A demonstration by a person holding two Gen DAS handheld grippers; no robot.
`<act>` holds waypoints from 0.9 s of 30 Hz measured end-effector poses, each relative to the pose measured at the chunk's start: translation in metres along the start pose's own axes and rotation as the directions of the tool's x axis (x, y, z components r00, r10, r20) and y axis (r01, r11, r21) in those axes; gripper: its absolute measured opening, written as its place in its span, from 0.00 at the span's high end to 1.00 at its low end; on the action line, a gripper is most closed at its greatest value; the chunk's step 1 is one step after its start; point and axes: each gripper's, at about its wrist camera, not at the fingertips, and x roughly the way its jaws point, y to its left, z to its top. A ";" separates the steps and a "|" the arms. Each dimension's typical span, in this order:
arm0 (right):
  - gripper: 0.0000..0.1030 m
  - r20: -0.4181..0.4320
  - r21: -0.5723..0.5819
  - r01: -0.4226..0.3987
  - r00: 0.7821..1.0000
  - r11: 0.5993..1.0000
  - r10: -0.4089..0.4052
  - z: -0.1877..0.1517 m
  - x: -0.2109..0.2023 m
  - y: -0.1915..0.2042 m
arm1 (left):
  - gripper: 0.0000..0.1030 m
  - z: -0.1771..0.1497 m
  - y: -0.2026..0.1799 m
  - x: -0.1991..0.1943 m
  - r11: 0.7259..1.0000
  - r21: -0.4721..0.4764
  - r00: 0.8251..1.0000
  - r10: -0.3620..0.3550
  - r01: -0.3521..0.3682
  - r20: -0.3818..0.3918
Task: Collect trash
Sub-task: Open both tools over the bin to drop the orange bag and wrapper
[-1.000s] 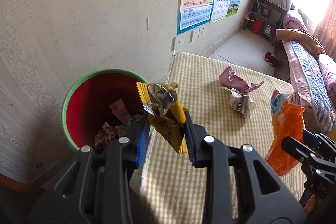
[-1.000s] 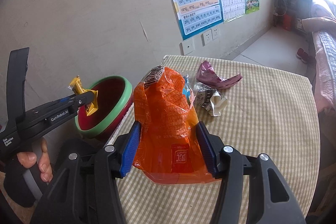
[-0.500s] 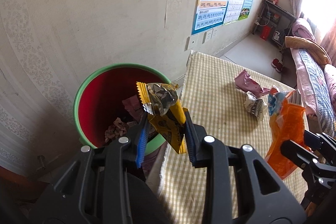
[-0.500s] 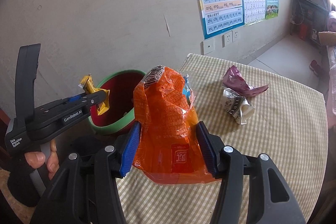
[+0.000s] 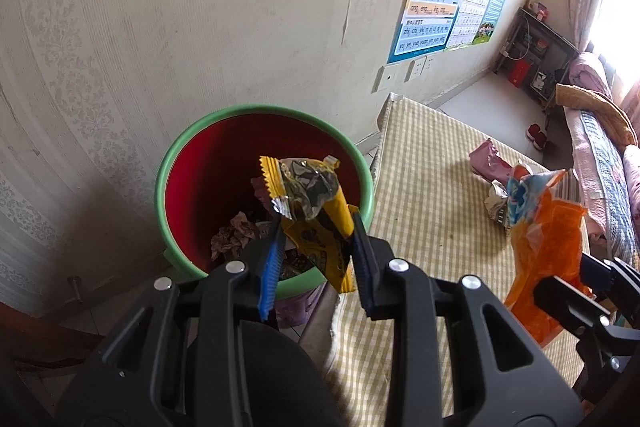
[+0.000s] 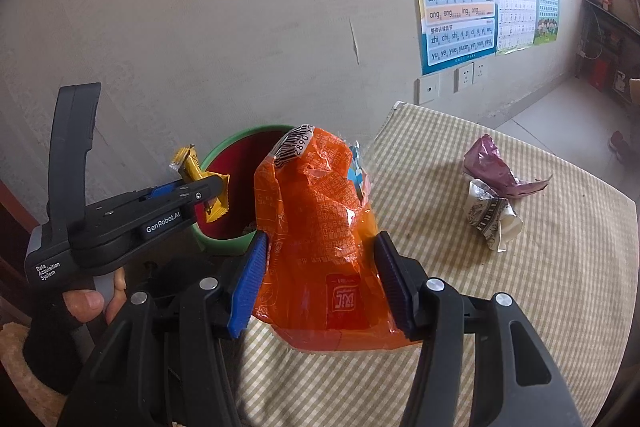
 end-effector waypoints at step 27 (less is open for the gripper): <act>0.48 -0.097 -0.014 -0.105 0.990 0.994 0.103 0.058 0.094 0.038 | 0.71 0.037 0.073 0.036 0.991 -0.132 1.000 0.023 -0.025 -0.020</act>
